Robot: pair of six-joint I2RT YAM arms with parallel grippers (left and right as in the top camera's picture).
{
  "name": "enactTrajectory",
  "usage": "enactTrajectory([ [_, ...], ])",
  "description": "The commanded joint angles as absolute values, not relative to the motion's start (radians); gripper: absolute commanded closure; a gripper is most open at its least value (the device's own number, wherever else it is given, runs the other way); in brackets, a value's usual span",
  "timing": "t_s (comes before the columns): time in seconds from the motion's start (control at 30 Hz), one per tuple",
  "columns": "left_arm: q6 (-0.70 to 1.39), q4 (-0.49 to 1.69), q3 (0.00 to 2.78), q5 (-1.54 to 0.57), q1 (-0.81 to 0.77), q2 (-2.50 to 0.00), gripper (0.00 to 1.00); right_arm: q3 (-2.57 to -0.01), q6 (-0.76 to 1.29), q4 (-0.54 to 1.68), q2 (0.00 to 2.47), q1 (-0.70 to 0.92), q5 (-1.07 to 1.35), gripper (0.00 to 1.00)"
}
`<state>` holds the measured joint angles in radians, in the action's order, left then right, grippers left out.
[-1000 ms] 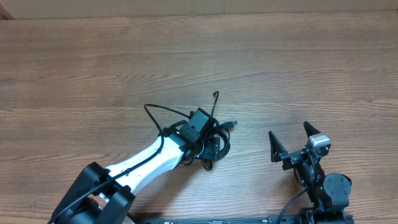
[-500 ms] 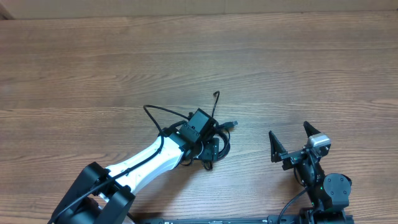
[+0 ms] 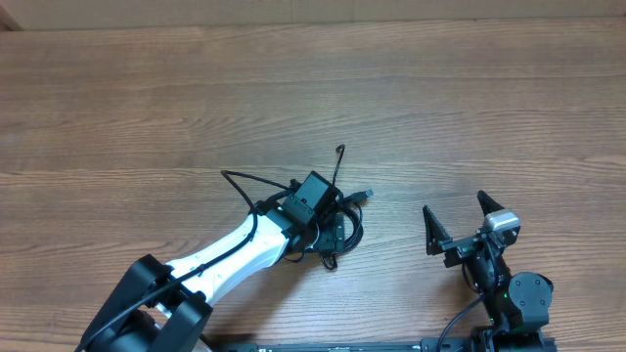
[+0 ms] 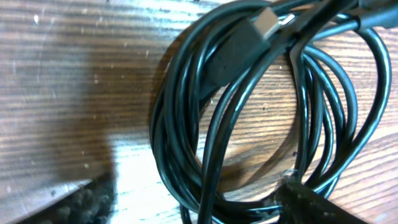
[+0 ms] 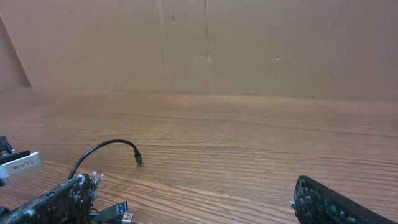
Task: Untangle cables
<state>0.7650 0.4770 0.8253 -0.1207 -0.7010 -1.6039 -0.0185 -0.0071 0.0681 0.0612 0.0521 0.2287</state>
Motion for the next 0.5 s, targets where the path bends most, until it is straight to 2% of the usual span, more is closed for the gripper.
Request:
enactTrajectory([
  [0.0, 0.775, 0.473, 0.819, -0.123, -0.707, -1.599, 0.41, -0.008, -0.004, 0.062, 0.061, 0.05, 0.226, 0.0],
  [0.03, 0.774, 0.473, 0.819, -0.123, -0.707, -1.599, 0.52, -0.008, -0.004, 0.062, 0.061, 0.05, 0.226, 0.0],
  [0.17, 0.766, 0.469, 0.819, -0.123, -0.707, -1.599, 0.85, -0.008, -0.004, 0.062, 0.061, 0.05, 0.226, 0.0],
  [0.2, 0.749, 0.466, 0.819, -0.123, -0.707, -1.599, 0.9, -0.008, -0.004, 0.062, 0.061, 0.05, 0.226, 0.0],
  [0.23, 0.698, 0.463, 0.819, -0.123, -0.707, -1.599, 0.93, -0.008, -0.004, 0.062, 0.061, 0.05, 0.226, 0.0],
  [0.33, 0.601, 0.462, 0.819, -0.119, -0.707, -1.599, 0.93, -0.008, -0.004, 0.062, 0.061, 0.05, 0.226, 0.0],
  [0.47, 0.511, 0.464, 0.819, -0.12, -0.707, -1.599, 0.9, -0.008, -0.004, 0.062, 0.061, 0.05, 0.226, 0.0],
])
